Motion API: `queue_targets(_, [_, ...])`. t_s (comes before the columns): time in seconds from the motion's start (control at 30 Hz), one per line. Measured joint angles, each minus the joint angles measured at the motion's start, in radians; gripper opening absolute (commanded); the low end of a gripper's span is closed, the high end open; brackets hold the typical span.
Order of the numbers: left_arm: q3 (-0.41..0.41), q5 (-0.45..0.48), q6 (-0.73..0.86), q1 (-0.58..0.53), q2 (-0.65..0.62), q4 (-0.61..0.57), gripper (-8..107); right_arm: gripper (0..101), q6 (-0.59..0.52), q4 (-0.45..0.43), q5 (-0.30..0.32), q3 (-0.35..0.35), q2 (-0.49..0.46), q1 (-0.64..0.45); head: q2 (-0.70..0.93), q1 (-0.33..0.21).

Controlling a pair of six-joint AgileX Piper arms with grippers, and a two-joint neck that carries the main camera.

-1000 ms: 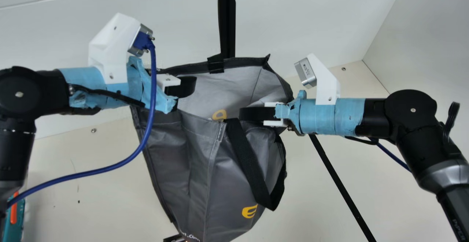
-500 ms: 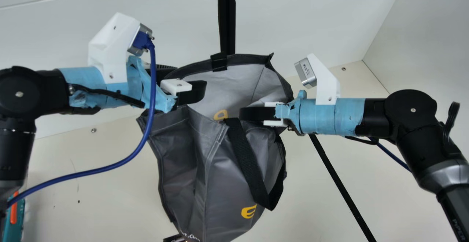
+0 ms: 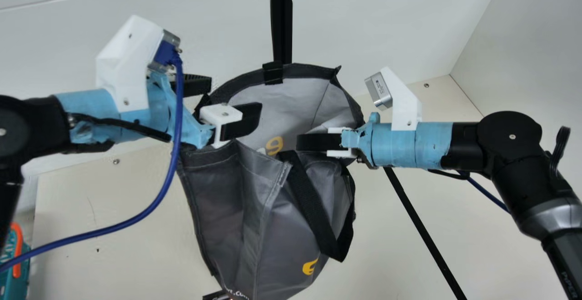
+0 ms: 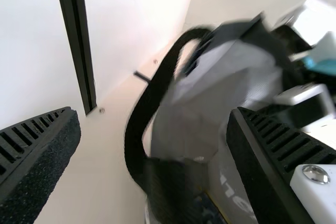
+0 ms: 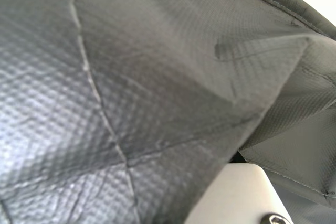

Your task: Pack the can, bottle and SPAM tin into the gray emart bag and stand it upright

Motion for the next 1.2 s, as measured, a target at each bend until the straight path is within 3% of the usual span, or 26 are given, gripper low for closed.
queue_targets(0.37, [0.065,-0.055,0.061,0.035,-0.088,-0.055,90,0,0.0,0.0,-0.001,0.0,0.0,0.0,0.0,0.0])
queue_targets(0.57, [0.116,-0.072,0.059,0.06,-0.153,-0.01,90,0,0.0,0.0,-0.001,0.0,0.0,0.0,0.0,0.0])
queue_targets(0.77, [0.163,-0.07,-0.011,0.077,-0.217,0.123,90,0,0.0,0.0,-0.001,0.0,0.0,0.0,0.0,0.0])
queue_targets(1.2, [0.221,0.023,-0.234,0.082,-0.311,0.546,90,0,0.0,0.0,-0.001,0.0,0.0,0.0,0.0,0.0])
